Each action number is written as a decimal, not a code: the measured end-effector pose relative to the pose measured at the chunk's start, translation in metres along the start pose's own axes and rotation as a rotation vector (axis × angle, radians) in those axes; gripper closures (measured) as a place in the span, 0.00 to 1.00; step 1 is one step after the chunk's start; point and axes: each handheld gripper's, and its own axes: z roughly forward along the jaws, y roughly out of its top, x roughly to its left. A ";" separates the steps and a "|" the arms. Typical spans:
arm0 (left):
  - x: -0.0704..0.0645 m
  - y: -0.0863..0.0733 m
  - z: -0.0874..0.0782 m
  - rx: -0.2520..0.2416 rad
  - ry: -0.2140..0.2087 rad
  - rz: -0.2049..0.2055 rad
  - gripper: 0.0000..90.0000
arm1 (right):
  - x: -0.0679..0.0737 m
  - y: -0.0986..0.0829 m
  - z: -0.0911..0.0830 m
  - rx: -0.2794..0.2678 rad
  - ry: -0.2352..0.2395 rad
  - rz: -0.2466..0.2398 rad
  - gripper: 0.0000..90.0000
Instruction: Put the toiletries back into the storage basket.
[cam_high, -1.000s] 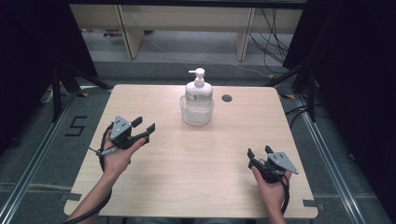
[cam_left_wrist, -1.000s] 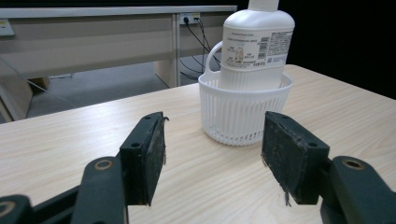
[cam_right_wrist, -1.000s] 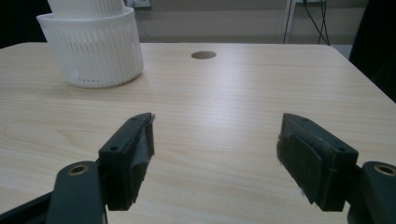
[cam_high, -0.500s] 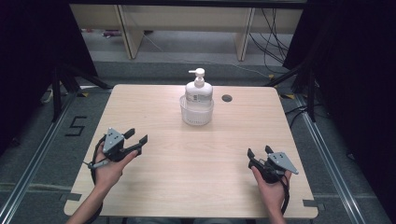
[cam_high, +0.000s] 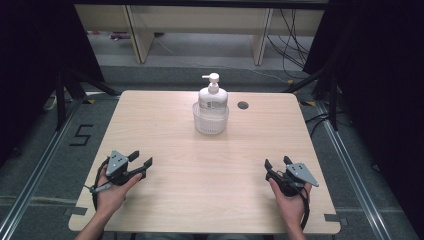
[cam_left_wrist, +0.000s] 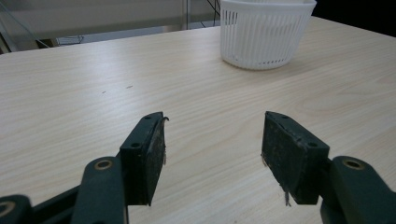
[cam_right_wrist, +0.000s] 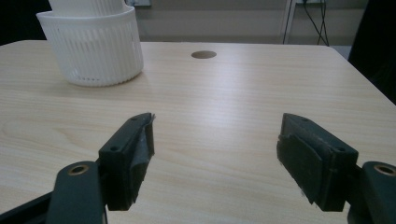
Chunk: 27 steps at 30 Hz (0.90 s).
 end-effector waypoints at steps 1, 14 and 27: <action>0.001 -0.003 -0.001 0.001 0.003 -0.001 0.43 | 0.000 0.000 0.000 0.000 0.000 0.000 0.31; 0.005 -0.020 -0.003 -0.030 0.004 0.003 0.43 | 0.001 0.000 0.000 -0.002 0.010 0.007 0.31; 0.003 -0.022 -0.005 -0.079 0.011 0.010 0.43 | 0.001 0.000 0.001 -0.004 0.006 -0.017 0.31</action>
